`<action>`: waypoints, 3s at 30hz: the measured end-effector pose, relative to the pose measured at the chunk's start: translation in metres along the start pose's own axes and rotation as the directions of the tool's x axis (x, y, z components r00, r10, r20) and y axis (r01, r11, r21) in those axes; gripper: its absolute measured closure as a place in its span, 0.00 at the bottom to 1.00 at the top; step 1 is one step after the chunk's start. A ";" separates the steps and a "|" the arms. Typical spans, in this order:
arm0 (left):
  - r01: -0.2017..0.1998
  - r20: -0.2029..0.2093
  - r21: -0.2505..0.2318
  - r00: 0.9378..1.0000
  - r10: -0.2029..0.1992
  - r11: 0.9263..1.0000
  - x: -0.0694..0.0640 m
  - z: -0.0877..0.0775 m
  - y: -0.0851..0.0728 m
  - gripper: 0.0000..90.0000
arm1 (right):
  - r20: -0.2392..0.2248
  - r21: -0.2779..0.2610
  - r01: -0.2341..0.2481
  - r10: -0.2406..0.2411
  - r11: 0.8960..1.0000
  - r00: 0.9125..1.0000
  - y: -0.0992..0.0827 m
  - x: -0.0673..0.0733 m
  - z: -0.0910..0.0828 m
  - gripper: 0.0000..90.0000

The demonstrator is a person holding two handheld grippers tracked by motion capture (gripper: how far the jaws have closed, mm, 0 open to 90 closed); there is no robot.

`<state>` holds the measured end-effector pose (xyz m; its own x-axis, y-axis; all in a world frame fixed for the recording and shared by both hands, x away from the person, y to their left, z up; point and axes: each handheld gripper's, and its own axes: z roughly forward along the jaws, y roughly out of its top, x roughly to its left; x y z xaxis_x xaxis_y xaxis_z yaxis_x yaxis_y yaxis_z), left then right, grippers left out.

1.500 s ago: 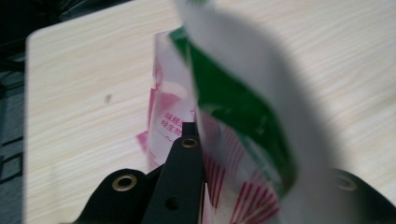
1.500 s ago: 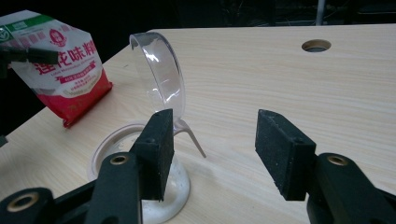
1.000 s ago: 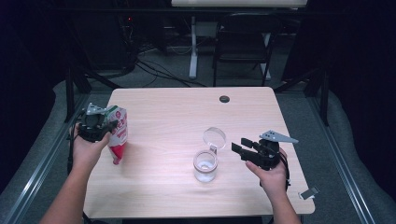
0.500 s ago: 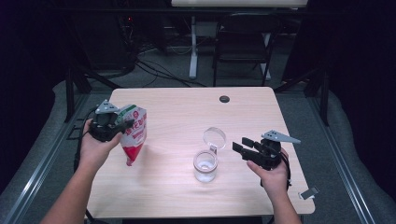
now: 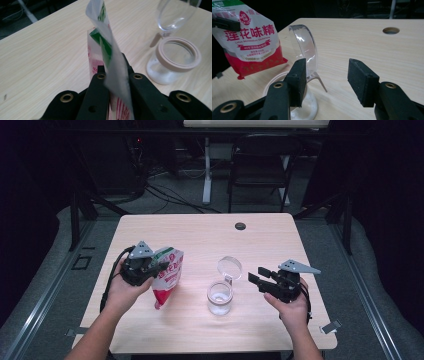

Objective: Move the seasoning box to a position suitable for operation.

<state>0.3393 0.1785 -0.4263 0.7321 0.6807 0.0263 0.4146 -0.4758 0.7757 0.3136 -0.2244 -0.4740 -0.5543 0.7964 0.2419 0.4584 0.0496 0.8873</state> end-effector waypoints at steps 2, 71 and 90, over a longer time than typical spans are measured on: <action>-0.031 0.025 -0.013 0.999 0.031 0.999 -0.007 0.002 -0.006 1.00 | 0.014 0.004 0.039 -0.039 0.999 0.999 0.001 0.003 -0.001 0.59; 0.220 -0.020 -0.050 0.975 -0.221 0.974 -0.046 0.072 -0.128 0.26 | -0.393 0.202 0.412 -0.312 0.888 0.865 0.024 0.104 0.101 1.00; 0.157 -0.050 0.073 0.987 -0.153 0.985 -0.048 0.096 -0.129 0.27 | -0.390 0.197 0.406 -0.308 0.892 0.868 0.021 0.105 0.100 1.00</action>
<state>0.3027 0.1544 -0.5882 0.6319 0.7726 -0.0616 0.5625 -0.4025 0.7222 0.3343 -0.0797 -0.4693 -0.8931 0.4408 0.0895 0.3214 0.4863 0.8126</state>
